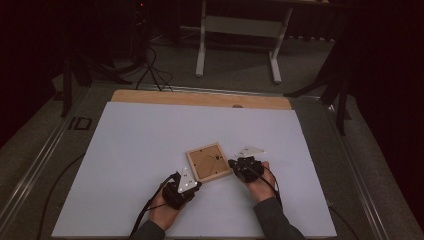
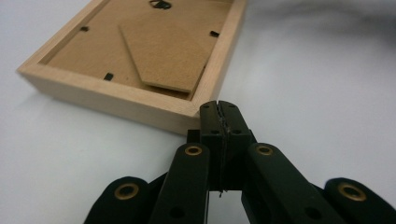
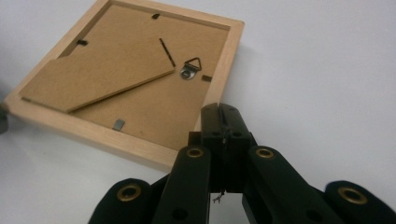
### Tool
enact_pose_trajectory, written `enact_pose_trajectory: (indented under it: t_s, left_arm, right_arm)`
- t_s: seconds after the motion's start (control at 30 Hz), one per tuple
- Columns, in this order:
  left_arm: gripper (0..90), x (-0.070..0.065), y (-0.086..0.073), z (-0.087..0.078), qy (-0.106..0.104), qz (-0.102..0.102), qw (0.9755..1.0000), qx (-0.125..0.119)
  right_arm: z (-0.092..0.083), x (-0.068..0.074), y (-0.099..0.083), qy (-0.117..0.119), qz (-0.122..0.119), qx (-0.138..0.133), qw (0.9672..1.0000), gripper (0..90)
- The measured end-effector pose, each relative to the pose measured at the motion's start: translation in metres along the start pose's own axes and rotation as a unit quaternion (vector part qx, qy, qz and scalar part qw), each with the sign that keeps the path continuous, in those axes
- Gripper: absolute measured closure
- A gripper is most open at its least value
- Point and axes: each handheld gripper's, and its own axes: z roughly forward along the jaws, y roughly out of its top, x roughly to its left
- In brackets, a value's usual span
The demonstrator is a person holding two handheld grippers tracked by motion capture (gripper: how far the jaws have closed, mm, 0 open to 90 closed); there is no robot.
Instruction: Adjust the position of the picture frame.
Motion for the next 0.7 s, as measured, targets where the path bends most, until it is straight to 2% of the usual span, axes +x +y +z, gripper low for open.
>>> enact_pose_trajectory:
  t_s: [0.13, 0.4, 0.7]
  left_arm:
    - [89.7, 0.009, -0.001, -0.001, 0.016, -0.009, 0.9998, 0.000]
    - [89.6, 0.020, -0.001, -0.003, 0.030, -0.028, 0.9991, -0.005]
    - [89.6, 0.027, -0.002, -0.003, 0.039, -0.039, 0.9985, -0.004]
  right_arm:
    - [0.002, 0.003, 0.000, 0.002, -0.004, 0.004, 1.0000, 89.7]
    - [0.000, 0.008, 0.001, 0.012, -0.011, -0.003, 0.9999, 89.6]
    - [-0.012, 0.021, -0.005, 0.032, -0.044, -0.006, 0.9985, 89.6]
